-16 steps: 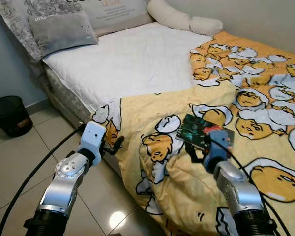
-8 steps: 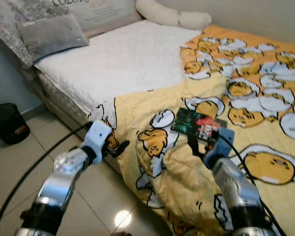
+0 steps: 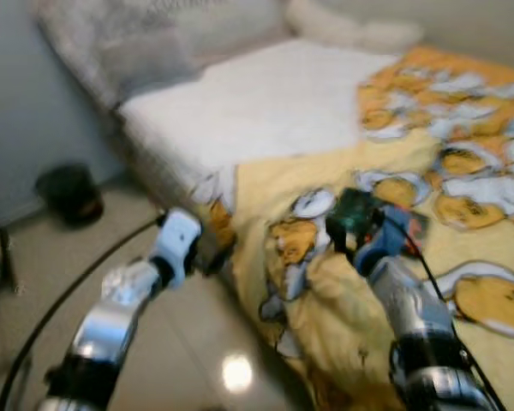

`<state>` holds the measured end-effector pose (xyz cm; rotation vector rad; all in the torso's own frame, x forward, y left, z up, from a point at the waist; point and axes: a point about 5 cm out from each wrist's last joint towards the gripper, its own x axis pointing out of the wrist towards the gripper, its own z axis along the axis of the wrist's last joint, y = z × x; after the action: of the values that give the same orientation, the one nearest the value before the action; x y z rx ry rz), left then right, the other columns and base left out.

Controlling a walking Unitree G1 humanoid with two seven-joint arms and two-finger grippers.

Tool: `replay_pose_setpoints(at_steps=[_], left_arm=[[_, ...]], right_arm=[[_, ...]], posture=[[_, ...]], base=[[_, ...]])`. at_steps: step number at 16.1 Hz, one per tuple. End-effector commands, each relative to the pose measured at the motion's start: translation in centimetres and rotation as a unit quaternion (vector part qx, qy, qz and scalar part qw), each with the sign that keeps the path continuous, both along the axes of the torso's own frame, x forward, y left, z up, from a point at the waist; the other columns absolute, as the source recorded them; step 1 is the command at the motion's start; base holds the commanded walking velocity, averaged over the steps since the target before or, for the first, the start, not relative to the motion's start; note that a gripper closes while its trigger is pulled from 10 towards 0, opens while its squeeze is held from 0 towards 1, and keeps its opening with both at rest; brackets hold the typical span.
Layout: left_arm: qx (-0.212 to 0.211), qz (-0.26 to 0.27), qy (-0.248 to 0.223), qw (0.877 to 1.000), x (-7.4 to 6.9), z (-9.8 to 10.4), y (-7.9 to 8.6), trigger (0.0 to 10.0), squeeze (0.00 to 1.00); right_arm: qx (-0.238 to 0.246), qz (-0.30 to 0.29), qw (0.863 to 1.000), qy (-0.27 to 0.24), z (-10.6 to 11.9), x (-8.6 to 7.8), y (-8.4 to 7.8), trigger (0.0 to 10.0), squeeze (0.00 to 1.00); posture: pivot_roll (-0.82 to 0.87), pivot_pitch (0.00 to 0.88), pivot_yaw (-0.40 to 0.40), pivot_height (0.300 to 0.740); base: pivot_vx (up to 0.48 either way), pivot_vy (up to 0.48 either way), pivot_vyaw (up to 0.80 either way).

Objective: Clean up the room

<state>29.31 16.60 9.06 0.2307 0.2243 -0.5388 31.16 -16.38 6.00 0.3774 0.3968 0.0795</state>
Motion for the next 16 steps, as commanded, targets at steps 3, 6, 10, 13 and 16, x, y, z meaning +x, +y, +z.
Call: replay_pose_setpoints(at_steps=[3, 6, 10, 13, 16], left_arm=[[-0.019, 0.055, -0.006, 0.998, -0.3, -0.1, 0.5, 10.0, 0.0], [-0.016, 0.064, -0.016, 0.998, 0.1, 0.2, 0.3, 10.0, 0.0], [-0.01, 0.081, -0.028, 0.996, 0.7, 0.7, 0.7, 10.0, 0.0], [-0.007, 0.086, -0.028, 0.996, 0.9, 0.6, 1.0, 10.0, 0.0], [-0.005, 0.099, -0.031, 0.995, 1.1, 0.7, 1.6, 10.0, 0.0]], right_arm=[[-0.031, -0.005, 0.997, -0.072, 2.1, -1.4, -0.5, 10.0, 0.0], [-0.04, -0.037, 0.997, -0.061, 1.4, -2.9, -0.7, 10.0, 0.0], [-0.046, -0.087, 0.994, -0.052, 1.2, -3.8, -1.5, 10.0, 0.0], [-0.058, -0.101, 0.992, -0.05, 1.3, -3.9, -1.9, 10.0, 0.0], [-0.054, -0.107, 0.991, -0.051, 1.5, -3.7, -1.6, 10.0, 0.0]], posture=[[-0.02, 0.0, 0.055, 0.74], [-0.02, 0.0, 0.056, 0.74], [-0.04, 0.0, 0.073, 0.74], [-0.05, 0.0, 0.075, 0.74], [-0.04, 0.0, 0.067, 0.74]], base=[[0.0, 0.0, 0.0], [0.0, 0.107, -0.27], [0.0, 0.313, -0.2], [0.0, 0.284, -0.53], [0.0, 0.278, -0.8]])
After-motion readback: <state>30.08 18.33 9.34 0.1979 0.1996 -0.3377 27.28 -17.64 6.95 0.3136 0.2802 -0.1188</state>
